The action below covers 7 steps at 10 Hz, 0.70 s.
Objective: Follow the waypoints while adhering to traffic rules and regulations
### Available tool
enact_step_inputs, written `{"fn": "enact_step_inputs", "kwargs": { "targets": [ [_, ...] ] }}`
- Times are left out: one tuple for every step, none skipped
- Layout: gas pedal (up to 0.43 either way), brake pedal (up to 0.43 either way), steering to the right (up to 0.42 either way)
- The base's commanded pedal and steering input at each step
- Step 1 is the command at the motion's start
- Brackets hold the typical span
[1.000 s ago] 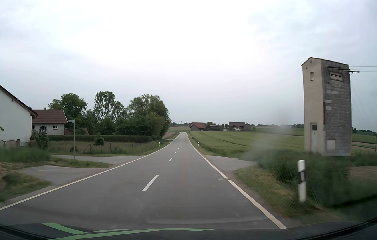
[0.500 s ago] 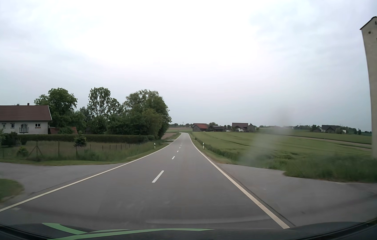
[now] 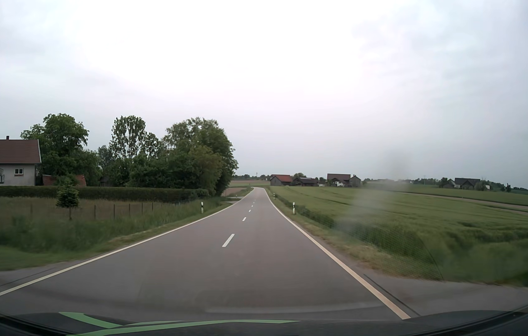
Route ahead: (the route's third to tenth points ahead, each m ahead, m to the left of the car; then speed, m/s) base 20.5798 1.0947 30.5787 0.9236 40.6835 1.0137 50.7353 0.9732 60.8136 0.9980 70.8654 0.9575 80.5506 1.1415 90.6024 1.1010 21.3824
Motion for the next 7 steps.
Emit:
{"fn": "enact_step_inputs", "kwargs": {
  "targets": [
    [0.098, 0.000, 0.000],
    [0.098, 0.000, 0.001],
    [0.098, 0.000, 0.001],
    [0.098, 0.000, 0.002],
    [0.098, 0.000, 0.002],
    [0.098, 0.000, 0.002],
    [0.098, 0.000, 0.002]
  ]
}}
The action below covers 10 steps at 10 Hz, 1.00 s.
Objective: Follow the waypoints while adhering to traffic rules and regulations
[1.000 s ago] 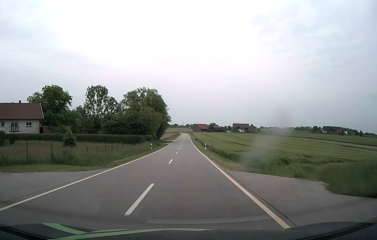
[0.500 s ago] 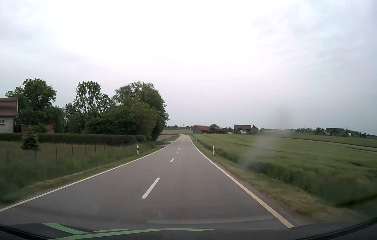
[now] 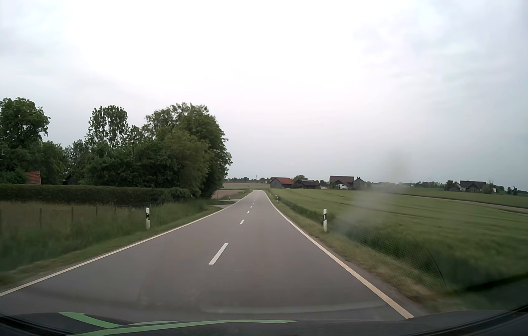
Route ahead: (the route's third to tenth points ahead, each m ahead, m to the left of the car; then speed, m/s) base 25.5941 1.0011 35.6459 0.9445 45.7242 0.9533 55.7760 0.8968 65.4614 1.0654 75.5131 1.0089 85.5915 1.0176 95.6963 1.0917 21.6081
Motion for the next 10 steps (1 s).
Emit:
{"fn": "enact_step_inputs", "kwargs": {
  "targets": [
    [0.098, 0.000, 0.001],
    [0.098, 0.000, 0.001],
    [0.087, 0.000, 0.001],
    [0.087, 0.000, 0.001],
    [0.087, 0.000, 0.001],
    [0.087, 0.000, 0.001],
    [0.087, 0.000, 0.001],
    [0.087, 0.000, 0.001],
    [0.087, 0.000, 0.001],
    [0.087, 0.000, 0.001]
  ]
}}
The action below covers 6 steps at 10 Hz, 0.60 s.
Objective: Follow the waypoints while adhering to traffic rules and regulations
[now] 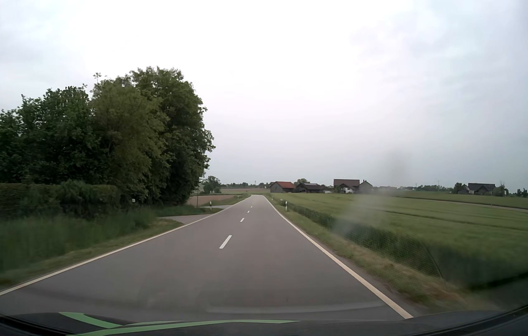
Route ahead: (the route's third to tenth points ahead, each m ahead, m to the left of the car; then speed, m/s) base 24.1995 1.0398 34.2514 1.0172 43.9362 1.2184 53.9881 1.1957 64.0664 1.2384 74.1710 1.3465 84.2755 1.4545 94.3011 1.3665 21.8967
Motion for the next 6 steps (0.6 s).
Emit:
{"fn": "enact_step_inputs", "kwargs": {
  "targets": [
    [0.087, 0.000, 0.001],
    [0.087, 0.000, 0.001],
    [0.087, 0.000, 0.001],
    [0.087, 0.000, 0.001],
    [0.087, 0.000, 0.001],
    [0.087, 0.000, 0.001]
  ]
}}
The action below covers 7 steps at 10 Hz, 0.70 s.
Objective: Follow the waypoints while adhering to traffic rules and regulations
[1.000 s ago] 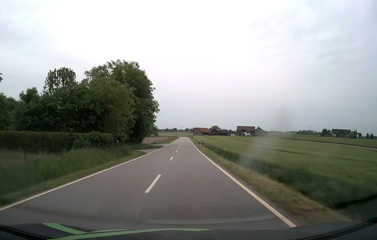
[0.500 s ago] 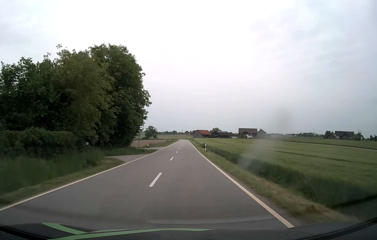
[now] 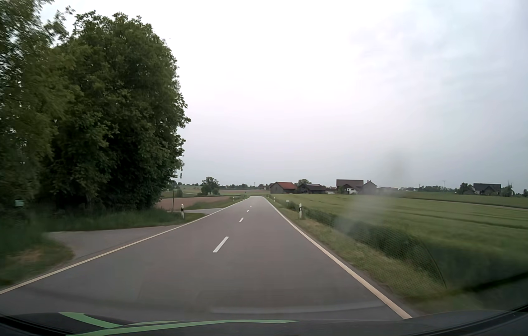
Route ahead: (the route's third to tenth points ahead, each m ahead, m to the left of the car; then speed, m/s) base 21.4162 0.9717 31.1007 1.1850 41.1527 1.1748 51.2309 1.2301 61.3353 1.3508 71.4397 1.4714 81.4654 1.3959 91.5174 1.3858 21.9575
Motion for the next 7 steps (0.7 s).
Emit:
{"fn": "enact_step_inputs", "kwargs": {
  "targets": [
    [0.087, 0.000, 0.001],
    [0.087, 0.000, 0.001],
    [0.087, 0.000, 0.001],
    [0.087, 0.000, 0.001],
    [0.087, 0.000, 0.001],
    [0.087, 0.000, 0.001],
    [0.087, 0.000, 0.001]
  ]
}}
